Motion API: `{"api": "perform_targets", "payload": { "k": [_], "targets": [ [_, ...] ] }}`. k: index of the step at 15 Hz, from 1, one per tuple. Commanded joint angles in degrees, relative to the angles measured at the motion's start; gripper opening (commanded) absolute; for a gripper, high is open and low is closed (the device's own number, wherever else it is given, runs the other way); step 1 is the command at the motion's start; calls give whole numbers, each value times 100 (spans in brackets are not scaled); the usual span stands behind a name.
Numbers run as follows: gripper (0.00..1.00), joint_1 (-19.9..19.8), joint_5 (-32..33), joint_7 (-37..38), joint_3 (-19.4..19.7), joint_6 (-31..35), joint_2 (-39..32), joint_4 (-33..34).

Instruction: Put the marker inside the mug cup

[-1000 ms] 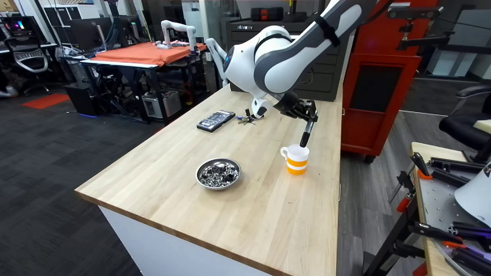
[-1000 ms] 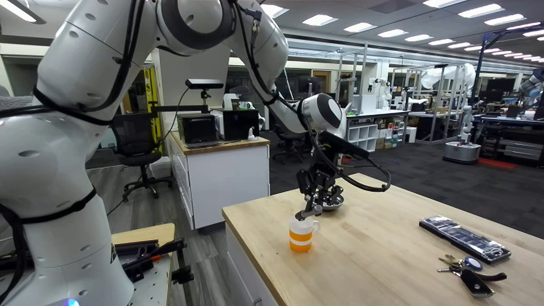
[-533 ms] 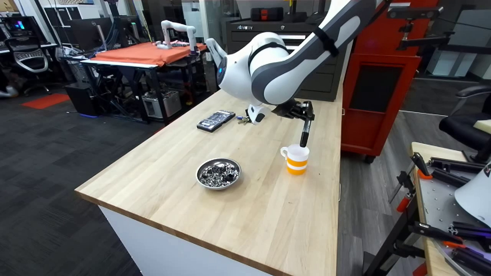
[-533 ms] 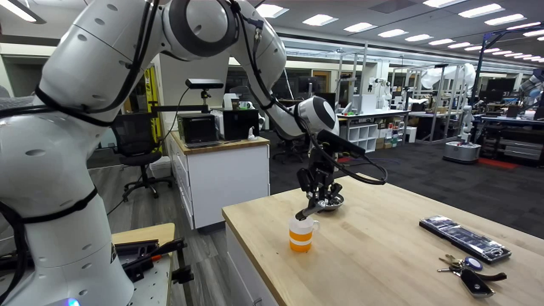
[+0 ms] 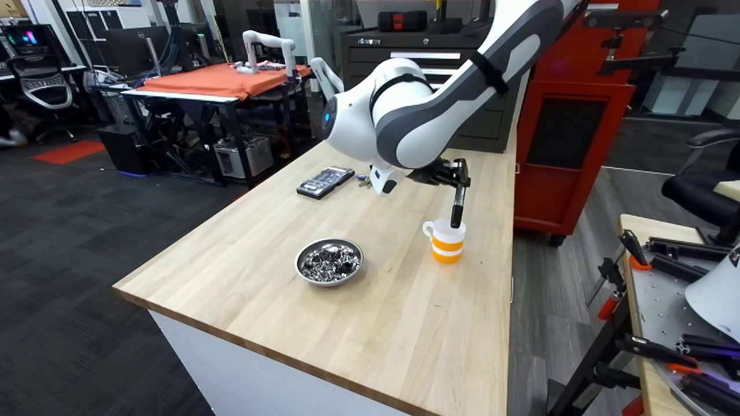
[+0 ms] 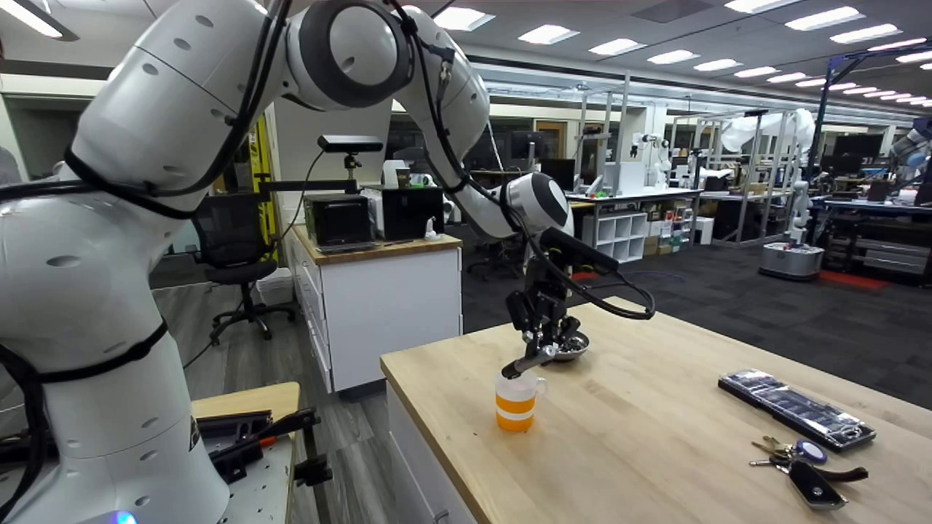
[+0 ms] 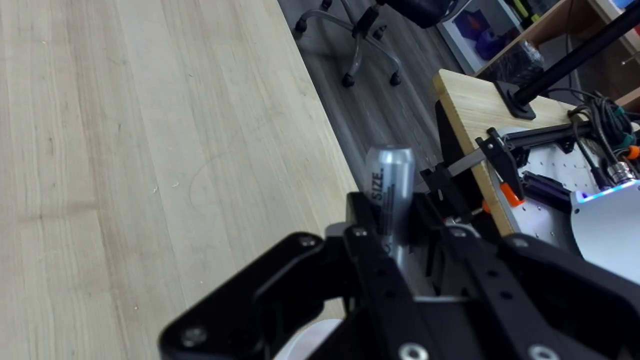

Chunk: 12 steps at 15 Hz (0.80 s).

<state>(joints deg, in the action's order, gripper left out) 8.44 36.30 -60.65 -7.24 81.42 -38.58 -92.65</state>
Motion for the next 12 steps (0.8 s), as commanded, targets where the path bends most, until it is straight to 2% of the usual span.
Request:
{"api": "perform_targets", "payload": {
  "k": [1,12],
  "targets": [
    [6,-19,4,-209,-68,-148,-129,167],
    [6,59,83,-576,-168,-43,-406,333]
  ]
}}
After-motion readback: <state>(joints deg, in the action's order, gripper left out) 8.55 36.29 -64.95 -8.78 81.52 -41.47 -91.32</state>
